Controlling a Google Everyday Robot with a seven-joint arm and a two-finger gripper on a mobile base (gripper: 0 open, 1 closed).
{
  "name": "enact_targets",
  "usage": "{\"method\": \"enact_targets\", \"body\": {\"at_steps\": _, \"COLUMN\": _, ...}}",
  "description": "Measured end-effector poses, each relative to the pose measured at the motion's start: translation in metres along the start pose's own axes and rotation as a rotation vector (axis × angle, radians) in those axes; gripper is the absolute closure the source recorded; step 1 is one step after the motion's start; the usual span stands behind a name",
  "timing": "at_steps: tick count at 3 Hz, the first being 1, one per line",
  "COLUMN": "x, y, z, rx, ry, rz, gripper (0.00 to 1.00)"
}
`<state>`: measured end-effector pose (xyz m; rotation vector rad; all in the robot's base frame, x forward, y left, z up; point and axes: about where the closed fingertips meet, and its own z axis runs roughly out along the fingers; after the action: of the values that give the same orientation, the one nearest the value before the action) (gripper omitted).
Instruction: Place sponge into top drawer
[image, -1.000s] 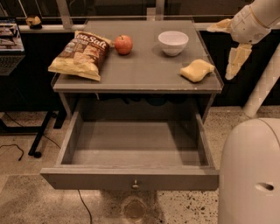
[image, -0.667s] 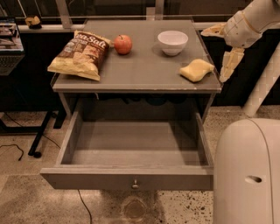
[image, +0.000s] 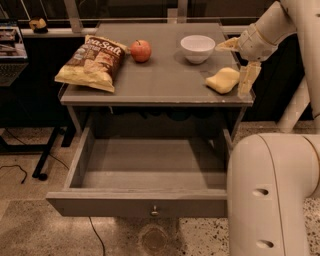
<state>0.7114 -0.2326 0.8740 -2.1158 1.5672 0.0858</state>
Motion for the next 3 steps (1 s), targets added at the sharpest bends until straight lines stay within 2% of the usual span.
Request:
{"method": "enact_targets", "body": {"at_steps": 2, "x": 0.014, "y": -0.011, "z": -0.004, "rx": 0.072, "ry": 0.014, "rz": 0.019, "gripper": 0.0}}
{"method": "enact_targets", "body": {"at_steps": 3, "x": 0.017, "y": -0.009, "z": -0.005, "rx": 0.075, "ry": 0.014, "rz": 0.019, "gripper": 0.0}}
